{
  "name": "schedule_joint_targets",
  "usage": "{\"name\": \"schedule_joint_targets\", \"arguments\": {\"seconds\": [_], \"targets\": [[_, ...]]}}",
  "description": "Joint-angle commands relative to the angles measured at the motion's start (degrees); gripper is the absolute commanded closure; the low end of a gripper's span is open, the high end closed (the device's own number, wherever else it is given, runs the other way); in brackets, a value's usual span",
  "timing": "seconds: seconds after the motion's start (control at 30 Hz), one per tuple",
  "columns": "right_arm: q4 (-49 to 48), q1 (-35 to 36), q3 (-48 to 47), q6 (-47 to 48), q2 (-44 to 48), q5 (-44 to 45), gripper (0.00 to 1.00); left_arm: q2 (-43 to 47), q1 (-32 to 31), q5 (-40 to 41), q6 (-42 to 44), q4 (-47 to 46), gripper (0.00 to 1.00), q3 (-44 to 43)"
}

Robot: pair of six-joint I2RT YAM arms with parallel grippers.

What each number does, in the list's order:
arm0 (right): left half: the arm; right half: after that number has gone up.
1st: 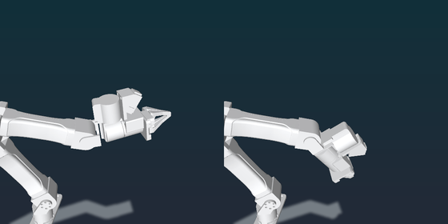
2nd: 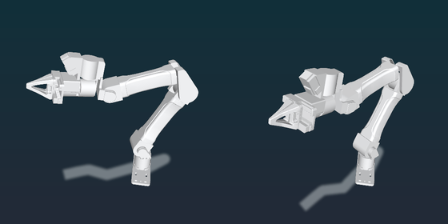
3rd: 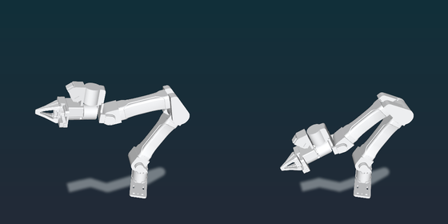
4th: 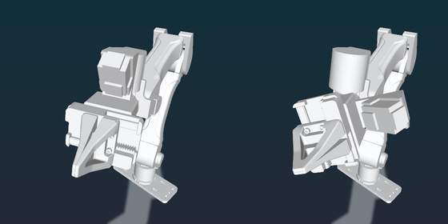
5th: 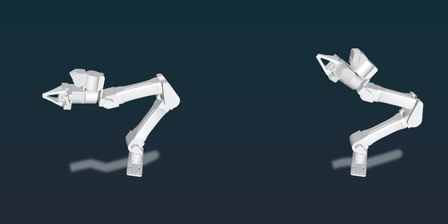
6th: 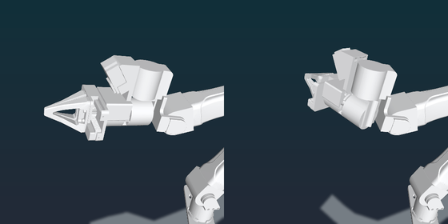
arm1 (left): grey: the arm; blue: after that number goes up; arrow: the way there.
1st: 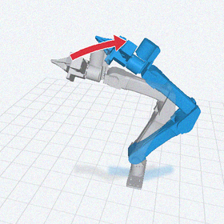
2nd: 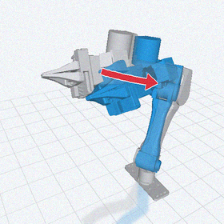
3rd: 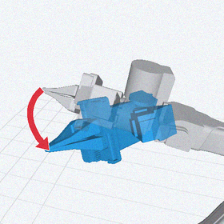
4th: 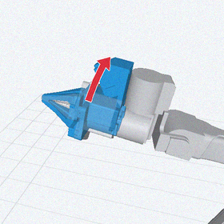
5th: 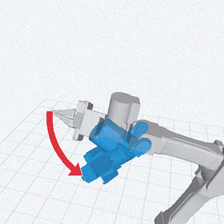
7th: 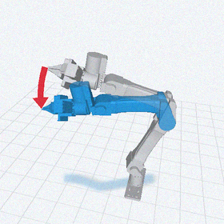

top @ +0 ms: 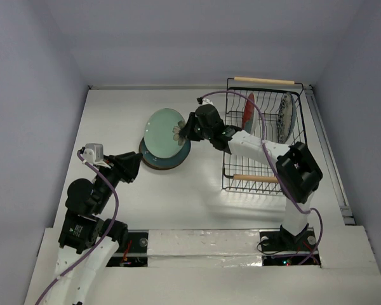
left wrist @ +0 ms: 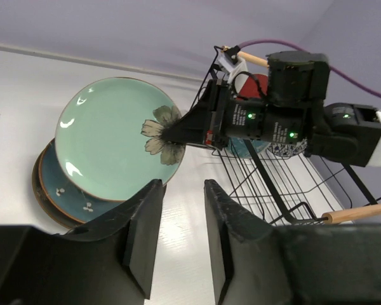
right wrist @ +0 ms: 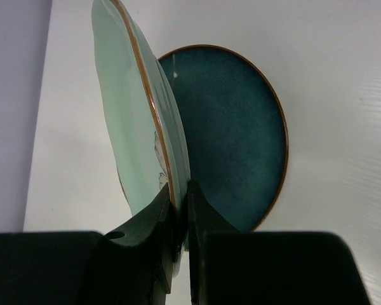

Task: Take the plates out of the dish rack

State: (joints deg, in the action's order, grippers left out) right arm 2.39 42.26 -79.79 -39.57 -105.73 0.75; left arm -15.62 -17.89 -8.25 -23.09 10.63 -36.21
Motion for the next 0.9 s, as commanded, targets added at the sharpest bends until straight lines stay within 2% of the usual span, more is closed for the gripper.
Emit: {"name": "schedule_joint_targets", "arguments": {"seconds": [0.0,0.13,0.33,0.43,0.53,0.7,0.87], "targets": [[-15.48,0.19,-1.6,-6.04,-0.26,-4.62,1.0,-0.29,0.22,-0.01,-0.11,-1.76,0.7,-1.06],[-17.95,0.19,-0.37,-8.32,-2.02,-5.76,1.0,-0.38,0.22,-0.01,-0.11,-1.84,0.65,-0.97],[-19.88,0.19,1.65,-10.52,-3.95,-6.82,1.0,-0.2,0.22,-0.1,-0.11,-1.84,0.64,-0.97],[-20.76,0.19,2.27,-11.31,-4.57,-6.99,0.96,-0.2,0.22,-0.1,-0.11,-1.84,0.63,-0.97],[-20.68,0.19,3.15,-11.84,-5.27,-6.39,0.87,-0.2,0.22,-0.01,-0.2,-1.93,0.63,-0.97],[-21.2,0.72,5.96,-11.93,-5.36,-6.38,0.58,-0.2,0.22,-0.1,-0.11,-1.84,0.63,-0.97],[-16.56,1.25,5.52,-8.69,-5.8,-5.69,0.4,-0.03,0.22,-0.1,-0.11,-1.93,0.63,-0.97]]}}
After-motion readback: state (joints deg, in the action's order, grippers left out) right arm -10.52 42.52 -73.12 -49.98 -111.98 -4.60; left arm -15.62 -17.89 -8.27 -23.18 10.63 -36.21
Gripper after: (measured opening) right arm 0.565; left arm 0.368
